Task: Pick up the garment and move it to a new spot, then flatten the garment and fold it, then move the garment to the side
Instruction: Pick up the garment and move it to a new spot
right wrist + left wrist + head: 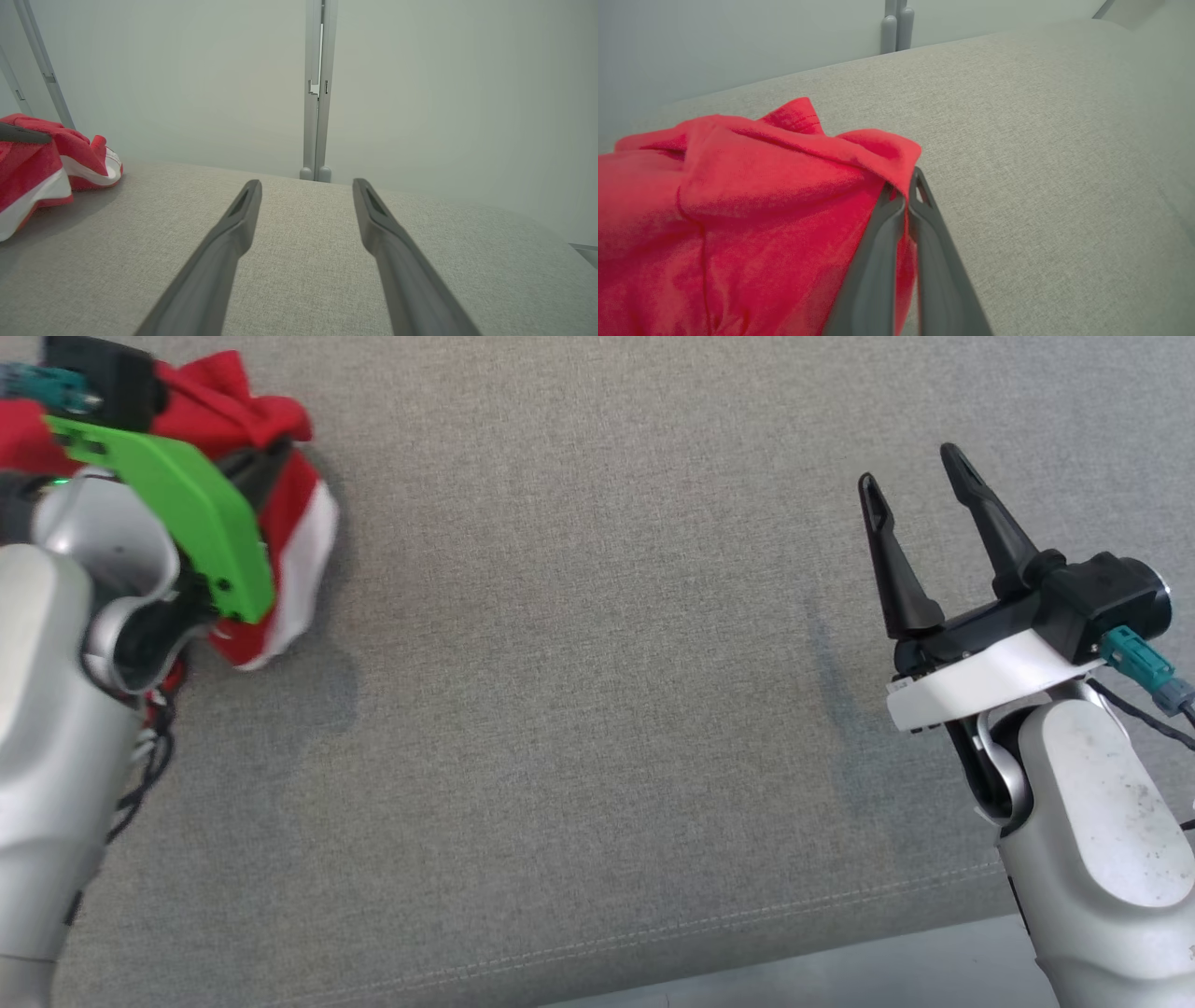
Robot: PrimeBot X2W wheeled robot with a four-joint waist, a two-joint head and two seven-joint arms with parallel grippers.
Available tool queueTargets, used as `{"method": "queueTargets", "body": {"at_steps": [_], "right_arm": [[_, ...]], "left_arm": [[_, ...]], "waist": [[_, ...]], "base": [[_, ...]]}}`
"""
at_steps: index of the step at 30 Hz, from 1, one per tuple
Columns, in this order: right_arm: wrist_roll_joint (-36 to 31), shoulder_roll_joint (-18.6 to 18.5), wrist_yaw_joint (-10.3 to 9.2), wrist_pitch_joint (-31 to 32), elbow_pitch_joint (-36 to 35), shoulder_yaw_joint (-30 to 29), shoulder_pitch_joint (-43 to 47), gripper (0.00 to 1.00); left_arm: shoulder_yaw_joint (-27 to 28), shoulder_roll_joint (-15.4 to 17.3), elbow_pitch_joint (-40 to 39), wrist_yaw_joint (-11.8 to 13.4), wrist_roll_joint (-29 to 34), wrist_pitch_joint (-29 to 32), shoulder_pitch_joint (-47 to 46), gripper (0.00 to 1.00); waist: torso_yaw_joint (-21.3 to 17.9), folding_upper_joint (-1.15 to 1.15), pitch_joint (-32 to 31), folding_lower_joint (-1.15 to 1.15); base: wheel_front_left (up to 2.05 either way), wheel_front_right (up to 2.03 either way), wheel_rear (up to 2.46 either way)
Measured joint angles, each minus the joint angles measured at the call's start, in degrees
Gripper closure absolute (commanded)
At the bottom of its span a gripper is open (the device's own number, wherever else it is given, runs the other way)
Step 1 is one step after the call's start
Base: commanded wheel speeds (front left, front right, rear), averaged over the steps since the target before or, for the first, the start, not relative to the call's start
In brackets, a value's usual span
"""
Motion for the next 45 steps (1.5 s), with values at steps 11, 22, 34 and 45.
{"method": "queueTargets", "body": {"at_steps": [11, 22, 34, 45], "right_arm": [[0.54, 1.12, 0.0, 0.0, 0.73, 1.26, 2.32, 0.0], [1.0, 1.09, 0.0, 0.0, 0.81, 1.12, 4.38, 0.0], [1.02, 0.59, 0.0, 0.0, 0.98, -1.18, 6.54, 0.0], [1.02, 0.59, 0.0, 0.01, 2.43, -0.25, 8.48, 0.0]], "left_arm": [[-11.36, -10.28, -8.2, 0.0, -5.24, -1.76, 1.42, 1.0], [-21.04, -18.78, -10.61, 0.0, -7.0, -3.88, 4.5, 1.0], [-24.28, -18.31, -4.93, 0.0, -8.59, -8.23, 7.82, 0.8], [-27.62, -19.52, -2.71, 0.0, -10.68, -13.11, 10.95, 0.0]], "waist": [[-0.28, 0.0, -4.57, 0.0], [-3.82, 0.0, -5.54, 0.0], [-4.38, 0.0, -5.22, 0.0], [-3.75, 0.0, -7.36, 0.0]], "base": [[0.0, 0.0, 0.0], [0.0, 0.0, 0.0], [0.0, 0.0, 0.0], [0.0, 0.0, 0.0]]}}
